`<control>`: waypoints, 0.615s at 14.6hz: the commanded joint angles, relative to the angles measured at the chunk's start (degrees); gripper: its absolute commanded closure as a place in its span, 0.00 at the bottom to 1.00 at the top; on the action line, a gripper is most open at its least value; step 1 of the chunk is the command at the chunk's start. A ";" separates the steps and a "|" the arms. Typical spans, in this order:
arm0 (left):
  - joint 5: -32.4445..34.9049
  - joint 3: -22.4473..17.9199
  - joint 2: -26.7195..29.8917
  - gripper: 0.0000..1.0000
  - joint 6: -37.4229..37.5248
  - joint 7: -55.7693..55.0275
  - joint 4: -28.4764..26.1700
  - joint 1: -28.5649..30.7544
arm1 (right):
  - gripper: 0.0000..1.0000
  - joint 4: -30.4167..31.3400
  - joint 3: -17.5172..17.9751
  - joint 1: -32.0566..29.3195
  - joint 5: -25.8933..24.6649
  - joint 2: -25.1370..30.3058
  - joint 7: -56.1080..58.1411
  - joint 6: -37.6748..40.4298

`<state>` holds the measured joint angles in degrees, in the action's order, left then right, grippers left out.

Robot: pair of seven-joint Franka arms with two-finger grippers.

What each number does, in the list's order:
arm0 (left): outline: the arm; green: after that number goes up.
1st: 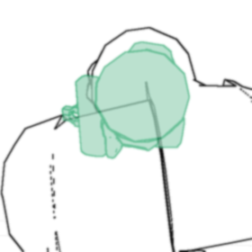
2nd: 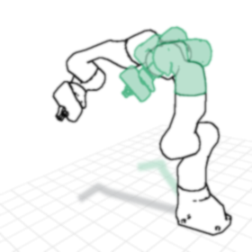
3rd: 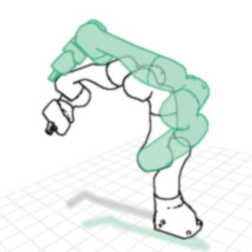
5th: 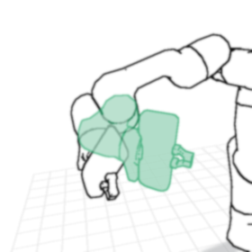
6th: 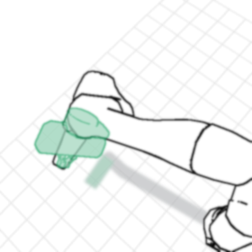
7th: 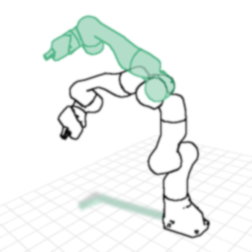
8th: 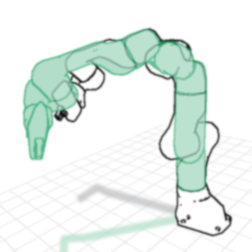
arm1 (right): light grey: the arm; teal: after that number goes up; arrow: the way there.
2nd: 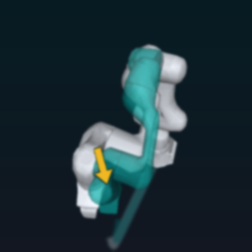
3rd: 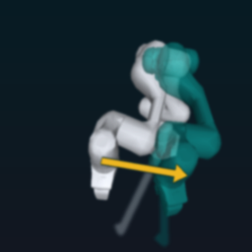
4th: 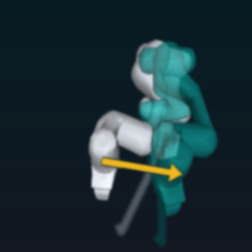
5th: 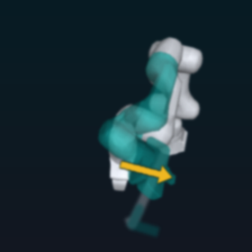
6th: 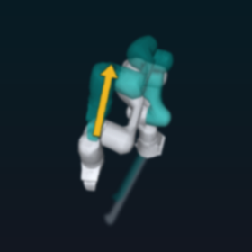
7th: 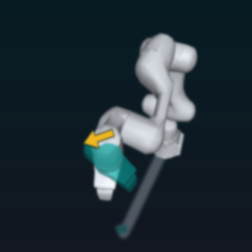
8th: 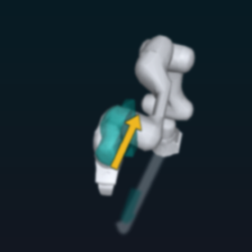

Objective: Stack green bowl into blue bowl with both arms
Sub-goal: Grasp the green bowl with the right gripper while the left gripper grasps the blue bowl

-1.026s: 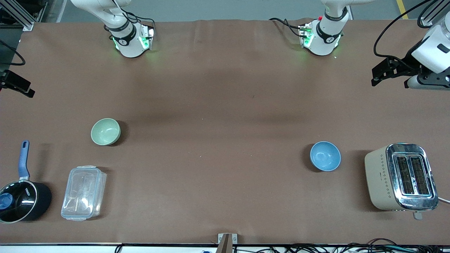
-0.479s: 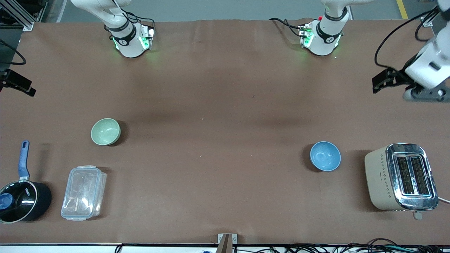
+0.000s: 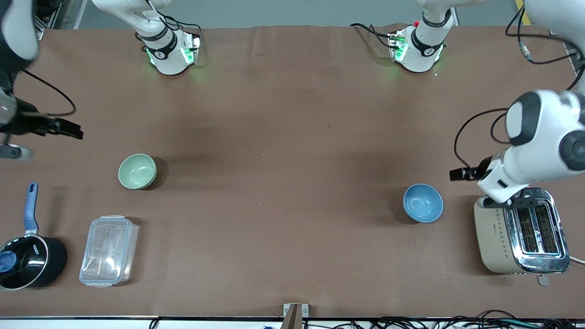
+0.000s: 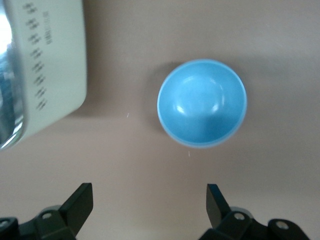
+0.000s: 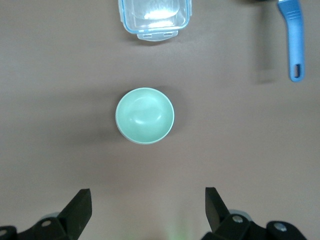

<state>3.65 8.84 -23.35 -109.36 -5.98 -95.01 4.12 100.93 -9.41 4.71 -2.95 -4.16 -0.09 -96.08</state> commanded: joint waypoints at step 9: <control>1.19 0.13 -14.43 0.44 -13.33 -1.93 1.49 0.18 | 0.00 32.48 -3.77 -1.54 -1.36 -9.61 5.98 -55.22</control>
<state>3.65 8.83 -36.18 -121.51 -6.91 -94.57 4.24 131.77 -13.40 4.29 -3.63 -10.17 5.53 -144.97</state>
